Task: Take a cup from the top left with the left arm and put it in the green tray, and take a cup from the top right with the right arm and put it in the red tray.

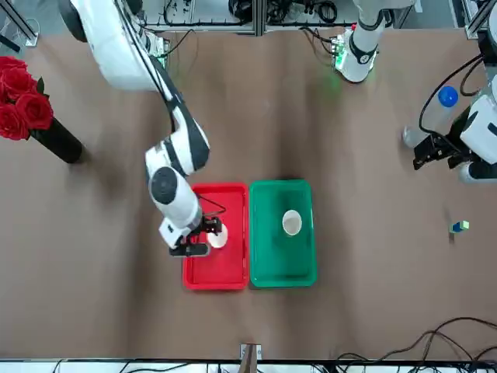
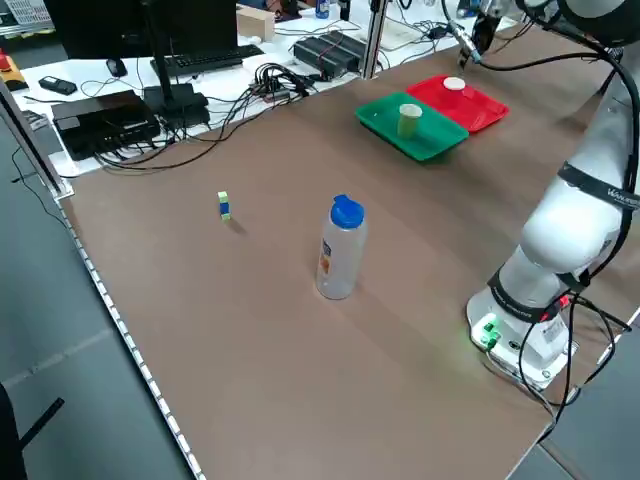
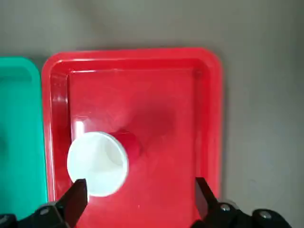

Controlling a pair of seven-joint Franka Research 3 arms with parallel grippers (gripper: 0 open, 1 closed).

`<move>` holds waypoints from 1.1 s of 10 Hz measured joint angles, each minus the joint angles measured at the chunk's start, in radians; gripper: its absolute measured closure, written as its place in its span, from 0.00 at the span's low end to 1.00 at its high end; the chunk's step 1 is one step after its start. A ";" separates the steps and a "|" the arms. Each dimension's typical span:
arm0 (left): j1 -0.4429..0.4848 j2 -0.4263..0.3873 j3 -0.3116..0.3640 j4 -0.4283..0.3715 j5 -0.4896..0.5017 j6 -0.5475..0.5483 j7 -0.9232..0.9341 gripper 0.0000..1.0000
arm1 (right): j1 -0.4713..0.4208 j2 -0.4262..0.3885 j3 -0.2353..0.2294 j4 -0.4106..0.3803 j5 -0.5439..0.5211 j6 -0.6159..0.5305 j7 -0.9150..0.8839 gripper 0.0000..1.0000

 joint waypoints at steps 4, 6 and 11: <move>0.000 0.000 0.001 0.002 0.000 0.000 -0.001 0.00 | -0.079 -0.145 0.002 0.019 0.001 -0.211 -0.111 0.00; 0.001 0.000 0.002 0.005 0.000 0.000 -0.004 0.00 | -0.121 -0.207 0.001 0.030 0.001 -0.294 -0.199 0.00; 0.001 0.000 0.002 0.011 0.000 0.000 -0.032 0.00 | -0.240 -0.346 -0.004 0.034 -0.002 -0.439 -0.355 0.00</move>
